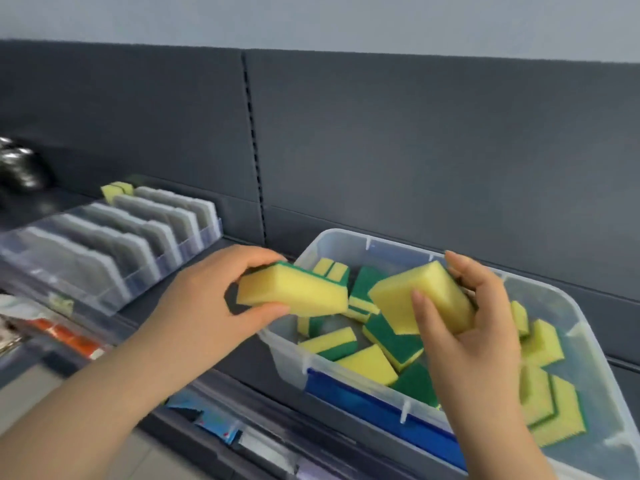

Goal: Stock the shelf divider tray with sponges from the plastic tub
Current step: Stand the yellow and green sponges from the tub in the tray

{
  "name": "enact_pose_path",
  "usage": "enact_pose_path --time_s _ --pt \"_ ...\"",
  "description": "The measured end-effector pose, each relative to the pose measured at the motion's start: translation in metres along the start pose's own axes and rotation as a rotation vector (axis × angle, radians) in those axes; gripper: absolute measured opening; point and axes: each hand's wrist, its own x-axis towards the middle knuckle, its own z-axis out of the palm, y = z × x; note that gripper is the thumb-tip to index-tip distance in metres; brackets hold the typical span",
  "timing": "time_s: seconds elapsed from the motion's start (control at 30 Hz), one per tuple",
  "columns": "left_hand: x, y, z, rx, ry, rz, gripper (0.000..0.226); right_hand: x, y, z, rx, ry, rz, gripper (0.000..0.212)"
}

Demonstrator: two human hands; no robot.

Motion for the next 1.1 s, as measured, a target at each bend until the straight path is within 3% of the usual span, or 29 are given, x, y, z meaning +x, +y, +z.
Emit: enact_pose_path --time_s 0.2,0.4,0.6,0.87,1.1 --pt "-0.065 -0.086 -0.104 0.054 0.147 -0.017 0.042 -0.046 -0.089 0.115 0.091 -0.113 -0.078 0.028" --pt "-0.142 -0.18 -0.199 0.036 0.318 -0.18 0.044 -0.104 -0.155 0.239 0.263 -0.233 -0.082 0.025" --pt "-0.183 -0.237 -0.26 0.061 0.359 -0.298 0.043 -0.134 -0.2 0.32 0.363 -0.392 -0.033 0.031" --pt "-0.184 -0.298 -0.281 0.047 0.403 -0.324 0.041 -0.126 -0.214 0.391 0.391 -0.456 0.002 0.036" --pt "-0.118 -0.374 -0.306 0.127 0.342 -0.231 0.042 -0.059 -0.197 0.444 0.238 -0.327 0.003 0.032"
